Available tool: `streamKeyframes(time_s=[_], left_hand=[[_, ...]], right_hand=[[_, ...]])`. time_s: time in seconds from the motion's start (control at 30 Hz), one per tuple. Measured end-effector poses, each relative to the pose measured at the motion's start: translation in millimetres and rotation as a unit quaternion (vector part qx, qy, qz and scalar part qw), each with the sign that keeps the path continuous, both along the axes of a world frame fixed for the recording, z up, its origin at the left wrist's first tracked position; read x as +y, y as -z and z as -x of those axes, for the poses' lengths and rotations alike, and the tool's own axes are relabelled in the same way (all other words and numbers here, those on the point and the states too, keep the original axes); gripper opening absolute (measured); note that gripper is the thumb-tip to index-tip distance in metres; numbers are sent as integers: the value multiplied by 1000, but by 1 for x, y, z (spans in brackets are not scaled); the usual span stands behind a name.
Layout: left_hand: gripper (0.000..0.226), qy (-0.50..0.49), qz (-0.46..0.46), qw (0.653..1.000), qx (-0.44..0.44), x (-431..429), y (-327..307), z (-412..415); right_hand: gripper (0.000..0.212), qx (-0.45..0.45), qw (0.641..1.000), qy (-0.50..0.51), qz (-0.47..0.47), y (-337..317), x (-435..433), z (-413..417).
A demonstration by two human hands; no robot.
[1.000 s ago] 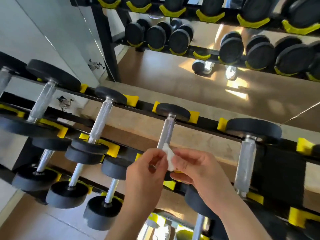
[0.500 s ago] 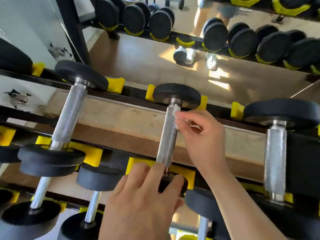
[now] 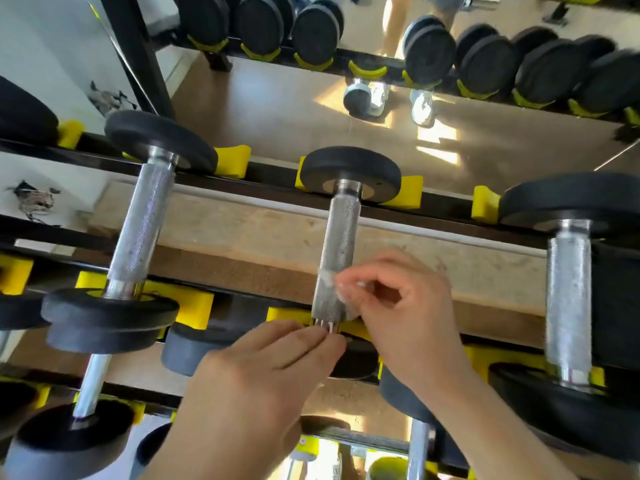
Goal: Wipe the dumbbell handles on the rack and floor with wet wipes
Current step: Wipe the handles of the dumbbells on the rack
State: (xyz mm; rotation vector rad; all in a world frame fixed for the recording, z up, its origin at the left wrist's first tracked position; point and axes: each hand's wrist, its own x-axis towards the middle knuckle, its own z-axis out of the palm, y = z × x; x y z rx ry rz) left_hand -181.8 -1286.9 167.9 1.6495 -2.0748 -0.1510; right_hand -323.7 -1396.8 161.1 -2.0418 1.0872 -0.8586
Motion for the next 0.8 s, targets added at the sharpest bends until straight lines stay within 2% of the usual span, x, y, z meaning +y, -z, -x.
streamKeyframes(time_s=[0.13, 0.23, 0.3, 0.33, 0.43, 0.47, 0.57, 0.7, 0.8], left_hand=[[44, 11, -17, 994, 110, -4, 8, -4], [52, -26, -36, 972, 229, 0, 17, -13], [54, -43, -48, 962, 266, 3, 19, -18], [57, -43, -57, 960, 270, 3, 18, -18], [54, -36, -61, 966, 250, 1, 15, -16], [53, -36, -60, 966, 247, 1, 14, -15], [55, -48, -68, 966, 245, 0, 12, -13], [67, -49, -99, 967, 229, -2, 6, -14], [67, -50, -108, 976, 180, -5, -3, -9]], right_hand=[[11, -22, 994, 94, 45, -6, -40, -10], [14, -2, 988, 140, 61, 4, -38, -12], [13, 7, 986, 155, 67, 11, -32, -12], [14, -5, 987, 154, 52, 13, -30, -13], [14, -108, 977, 144, -110, 9, -29, -17], [13, -129, 972, 140, -138, 7, -31, -19], [7, -138, 974, 136, -113, 5, -35, -19], [10, -11, 998, 57, -1, 5, -8, -2], [9, 14, 999, 26, 21, -5, -16, -3]])
